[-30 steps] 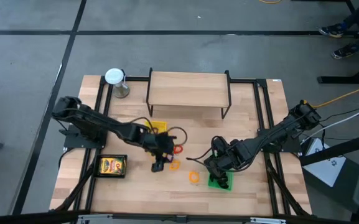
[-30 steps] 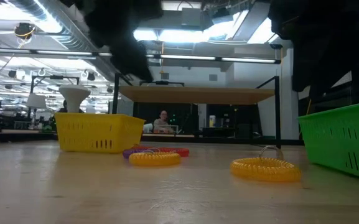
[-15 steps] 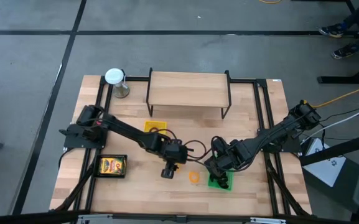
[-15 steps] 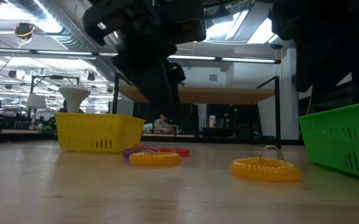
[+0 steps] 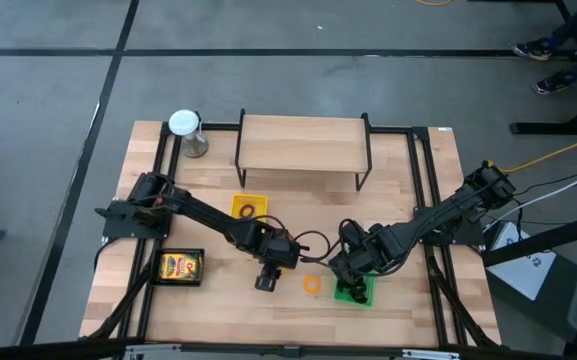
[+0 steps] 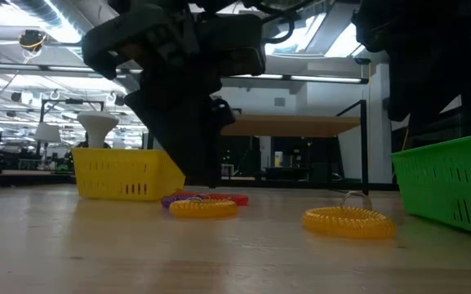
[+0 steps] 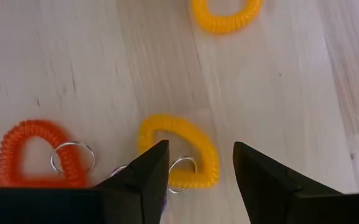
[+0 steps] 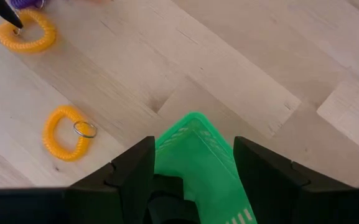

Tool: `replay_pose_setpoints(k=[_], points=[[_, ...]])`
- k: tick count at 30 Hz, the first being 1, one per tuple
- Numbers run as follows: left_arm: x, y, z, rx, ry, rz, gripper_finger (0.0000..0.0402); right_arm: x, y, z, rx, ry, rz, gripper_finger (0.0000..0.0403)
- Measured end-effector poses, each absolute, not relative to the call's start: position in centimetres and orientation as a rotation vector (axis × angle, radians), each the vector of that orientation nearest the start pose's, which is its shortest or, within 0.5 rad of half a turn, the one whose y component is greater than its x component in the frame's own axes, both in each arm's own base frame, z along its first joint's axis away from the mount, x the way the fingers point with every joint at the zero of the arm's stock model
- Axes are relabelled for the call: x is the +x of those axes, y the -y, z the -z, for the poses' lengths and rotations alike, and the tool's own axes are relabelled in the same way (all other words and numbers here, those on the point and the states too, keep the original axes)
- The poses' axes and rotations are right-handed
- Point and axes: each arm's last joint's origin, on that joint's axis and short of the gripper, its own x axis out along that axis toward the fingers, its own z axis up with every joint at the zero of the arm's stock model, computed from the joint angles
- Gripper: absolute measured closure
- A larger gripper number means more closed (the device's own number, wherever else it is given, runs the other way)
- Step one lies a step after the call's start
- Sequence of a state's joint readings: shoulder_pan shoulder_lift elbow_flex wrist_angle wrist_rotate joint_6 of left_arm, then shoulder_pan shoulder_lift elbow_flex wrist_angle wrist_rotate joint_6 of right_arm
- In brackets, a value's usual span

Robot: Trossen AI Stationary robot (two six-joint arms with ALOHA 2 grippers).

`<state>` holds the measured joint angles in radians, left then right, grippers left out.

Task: Pick & Place Office Desk Supplies
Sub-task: Put the yellow spring keychain into the yellow bin

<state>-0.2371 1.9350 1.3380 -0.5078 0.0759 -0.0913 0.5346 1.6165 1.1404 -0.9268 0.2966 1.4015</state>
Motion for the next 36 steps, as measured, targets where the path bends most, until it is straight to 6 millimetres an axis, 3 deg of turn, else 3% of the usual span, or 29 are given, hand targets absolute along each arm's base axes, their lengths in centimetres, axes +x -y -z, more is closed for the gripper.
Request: replay_pose_setpoints(k=[9,13,18,22,26,30,36], points=[[38.5,10.3,-15.3,-0.059,-1.186,0.214,0.0257,25.7,-14.2,-21.4,0.634,-1.113,0.683,0.0184],[38.4,11.0,-15.1,-0.038,-1.181,0.197,0.0266,25.4,-14.3,-21.4,0.619,-1.114,0.701,0.0184],[38.3,11.2,-15.3,-0.067,-1.180,0.190,0.0266,22.7,-14.9,-23.0,0.591,-0.982,0.813,0.0184],[38.2,11.4,-15.3,-0.071,-1.173,0.182,0.0263,20.0,-15.7,-26.2,0.651,-0.777,0.722,0.0184],[38.3,11.4,-15.3,-0.065,-1.165,0.169,0.0263,17.5,-15.8,-28.2,0.666,-0.678,0.666,0.0184],[38.5,10.6,-15.1,-0.091,-1.181,0.113,0.0263,15.9,-15.5,-28.4,0.641,-0.688,0.702,0.0184],[38.6,9.7,-14.9,-0.135,-1.199,0.063,0.0270,15.5,-15.4,-28.4,0.638,-0.690,0.726,0.0184]])
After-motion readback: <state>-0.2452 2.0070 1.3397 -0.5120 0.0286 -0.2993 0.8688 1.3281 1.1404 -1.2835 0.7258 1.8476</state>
